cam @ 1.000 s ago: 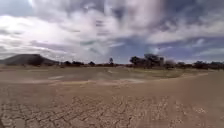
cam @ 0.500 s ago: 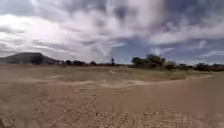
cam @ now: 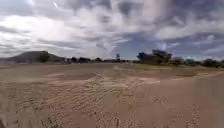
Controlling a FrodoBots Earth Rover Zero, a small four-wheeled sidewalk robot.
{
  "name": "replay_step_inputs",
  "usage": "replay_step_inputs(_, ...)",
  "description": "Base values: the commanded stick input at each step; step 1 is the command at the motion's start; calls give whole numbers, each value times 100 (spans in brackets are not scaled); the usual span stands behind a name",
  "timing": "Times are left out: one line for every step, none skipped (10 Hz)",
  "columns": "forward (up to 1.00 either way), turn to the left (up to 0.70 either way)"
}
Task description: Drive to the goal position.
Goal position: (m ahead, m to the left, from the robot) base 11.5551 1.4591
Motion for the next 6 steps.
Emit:
replay_step_inputs(100, 0)
replay_step_inputs(100, 0)
replay_step_inputs(100, 0)
replay_step_inputs(100, 0)
replay_step_inputs(100, 0)
replay_step_inputs(100, 38)
